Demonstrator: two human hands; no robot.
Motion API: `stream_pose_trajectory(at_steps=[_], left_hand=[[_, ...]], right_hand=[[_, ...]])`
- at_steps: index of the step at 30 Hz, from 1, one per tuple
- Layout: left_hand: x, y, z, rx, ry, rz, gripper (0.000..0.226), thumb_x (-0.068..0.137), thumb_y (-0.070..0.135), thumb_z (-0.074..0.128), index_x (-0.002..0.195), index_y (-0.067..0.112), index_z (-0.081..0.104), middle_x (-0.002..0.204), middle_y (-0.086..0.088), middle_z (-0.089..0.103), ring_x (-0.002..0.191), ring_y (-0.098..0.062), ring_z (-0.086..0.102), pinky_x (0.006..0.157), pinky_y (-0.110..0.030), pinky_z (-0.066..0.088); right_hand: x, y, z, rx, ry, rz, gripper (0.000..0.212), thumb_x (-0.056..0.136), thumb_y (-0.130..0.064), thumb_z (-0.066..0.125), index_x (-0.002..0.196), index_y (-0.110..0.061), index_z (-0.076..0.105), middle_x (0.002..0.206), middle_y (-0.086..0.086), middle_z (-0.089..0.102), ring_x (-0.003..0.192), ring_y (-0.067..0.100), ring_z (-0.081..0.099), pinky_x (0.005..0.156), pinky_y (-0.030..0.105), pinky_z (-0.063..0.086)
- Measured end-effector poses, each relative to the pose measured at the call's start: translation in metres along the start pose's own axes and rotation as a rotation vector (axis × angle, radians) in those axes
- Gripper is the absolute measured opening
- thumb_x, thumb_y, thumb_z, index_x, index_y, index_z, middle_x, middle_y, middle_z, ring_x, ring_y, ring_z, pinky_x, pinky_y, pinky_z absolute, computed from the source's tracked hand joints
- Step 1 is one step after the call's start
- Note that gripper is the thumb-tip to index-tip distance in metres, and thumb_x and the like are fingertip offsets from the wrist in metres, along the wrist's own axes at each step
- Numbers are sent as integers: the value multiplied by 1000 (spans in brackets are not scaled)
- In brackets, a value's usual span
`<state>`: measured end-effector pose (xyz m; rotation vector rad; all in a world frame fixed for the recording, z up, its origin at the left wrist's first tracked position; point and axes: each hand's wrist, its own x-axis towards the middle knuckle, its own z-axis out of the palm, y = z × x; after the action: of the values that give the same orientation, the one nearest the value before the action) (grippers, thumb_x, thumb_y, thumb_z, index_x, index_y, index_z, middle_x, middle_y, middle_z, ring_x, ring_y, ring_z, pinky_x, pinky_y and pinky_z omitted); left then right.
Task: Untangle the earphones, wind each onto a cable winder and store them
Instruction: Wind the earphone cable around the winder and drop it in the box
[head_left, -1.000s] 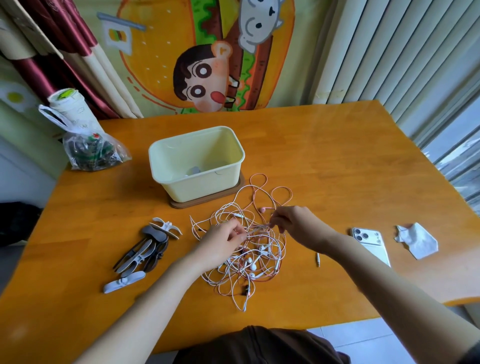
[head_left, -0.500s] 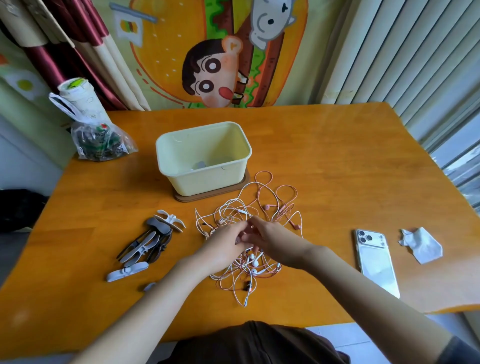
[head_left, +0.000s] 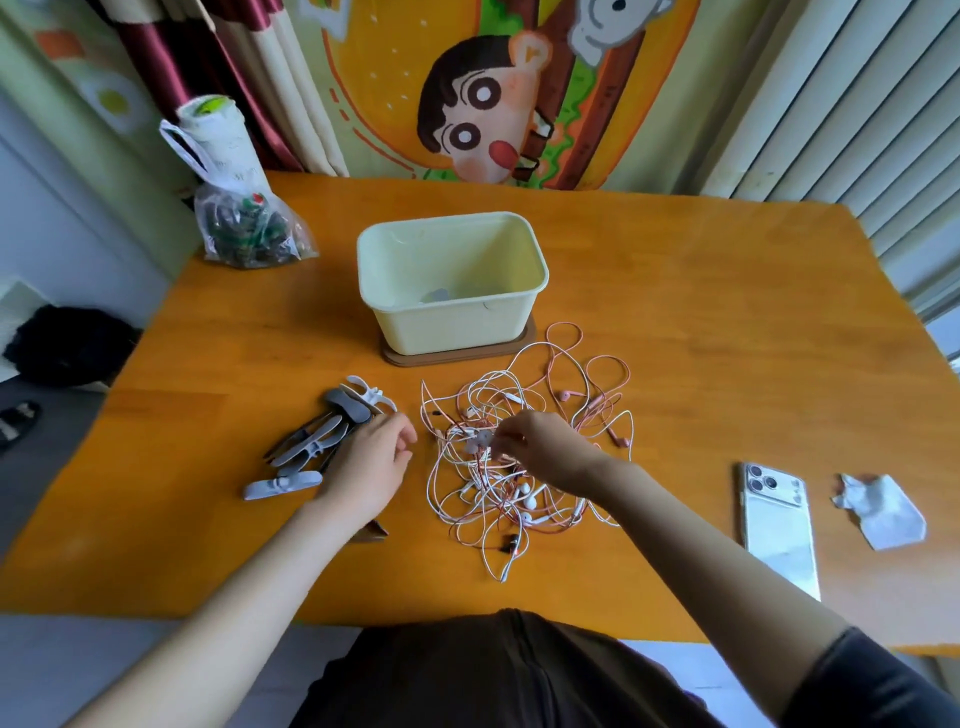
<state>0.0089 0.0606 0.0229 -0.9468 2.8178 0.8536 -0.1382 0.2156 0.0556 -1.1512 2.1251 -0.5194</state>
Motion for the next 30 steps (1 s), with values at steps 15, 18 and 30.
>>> stream_pose_trajectory(at_steps=[15,18,30], left_hand=[[-15,-55,30,377,-449,-199,32,88,21,64,112,19,44,119,-6,50,110,-22,51,91,-34,43],[-10,-41,26,88,-397,-223,31,86,25,68,103,19,43,102,0,57,94,-18,59,77,-30,50],[-2,39,20,-428,-338,-125,35,74,28,81,100,12,65,100,0,67,92,-14,62,74,-23,48]], right_hand=[[1,1,11,85,-45,3,26,99,-22,46,99,-5,67,88,1,63,73,10,58,65,14,45],[-1,5,9,84,-21,24,26,99,-20,46,100,-5,66,89,2,64,75,13,61,69,18,49],[-10,16,-8,91,235,82,25,99,-12,45,114,-1,61,97,9,66,70,10,56,55,6,41]])
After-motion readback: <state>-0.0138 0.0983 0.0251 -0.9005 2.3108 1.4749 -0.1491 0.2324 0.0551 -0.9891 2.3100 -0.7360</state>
